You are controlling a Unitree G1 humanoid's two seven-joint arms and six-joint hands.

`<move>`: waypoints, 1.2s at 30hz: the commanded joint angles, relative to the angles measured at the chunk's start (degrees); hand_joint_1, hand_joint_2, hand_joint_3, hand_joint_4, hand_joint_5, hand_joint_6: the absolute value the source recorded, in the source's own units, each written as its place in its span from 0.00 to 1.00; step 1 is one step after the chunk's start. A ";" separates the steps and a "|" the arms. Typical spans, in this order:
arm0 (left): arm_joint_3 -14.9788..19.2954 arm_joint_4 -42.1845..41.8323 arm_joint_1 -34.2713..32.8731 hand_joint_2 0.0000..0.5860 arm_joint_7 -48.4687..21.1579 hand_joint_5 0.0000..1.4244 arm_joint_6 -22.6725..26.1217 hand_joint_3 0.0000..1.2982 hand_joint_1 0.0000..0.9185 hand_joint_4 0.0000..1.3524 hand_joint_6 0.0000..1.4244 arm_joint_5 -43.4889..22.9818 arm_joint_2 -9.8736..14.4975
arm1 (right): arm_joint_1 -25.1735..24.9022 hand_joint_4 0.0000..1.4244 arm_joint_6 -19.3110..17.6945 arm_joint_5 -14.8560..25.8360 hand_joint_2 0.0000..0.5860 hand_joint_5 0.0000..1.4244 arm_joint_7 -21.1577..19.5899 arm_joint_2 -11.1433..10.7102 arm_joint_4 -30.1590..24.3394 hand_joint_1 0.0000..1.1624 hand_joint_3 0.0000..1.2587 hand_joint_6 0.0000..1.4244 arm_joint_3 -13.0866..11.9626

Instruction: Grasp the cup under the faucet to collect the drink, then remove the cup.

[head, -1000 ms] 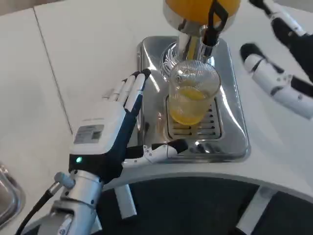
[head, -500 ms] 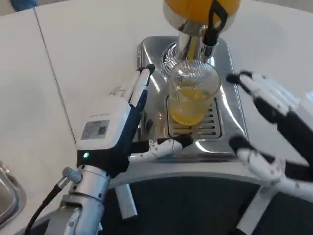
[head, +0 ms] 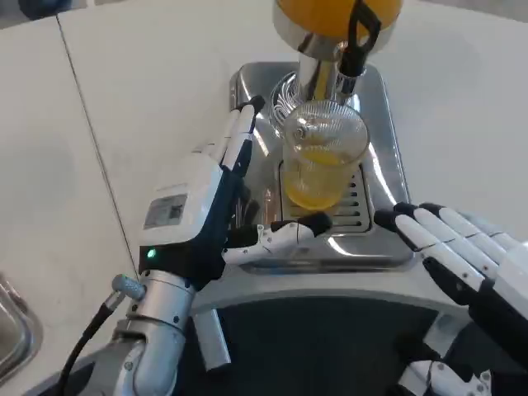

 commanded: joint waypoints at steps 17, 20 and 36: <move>-1.93 14.33 -8.75 0.06 4.23 0.14 -6.81 0.00 0.23 0.00 0.18 -3.00 -4.85 | 5.54 0.00 0.68 0.33 0.77 0.00 0.77 1.42 -2.23 0.24 0.00 0.02 -0.19; -2.05 16.53 -10.08 0.06 5.49 0.15 -7.41 0.00 0.24 0.00 0.18 -3.12 -5.61 | 5.20 0.00 1.58 0.53 0.76 0.00 1.15 1.33 -2.61 0.23 0.00 0.02 -0.09; -2.01 26.32 -15.59 0.07 10.97 0.22 -9.17 0.00 0.31 0.00 0.28 -5.32 -8.44 | 3.28 0.00 6.09 1.25 0.74 0.00 3.41 1.04 -4.57 0.23 0.00 0.02 0.99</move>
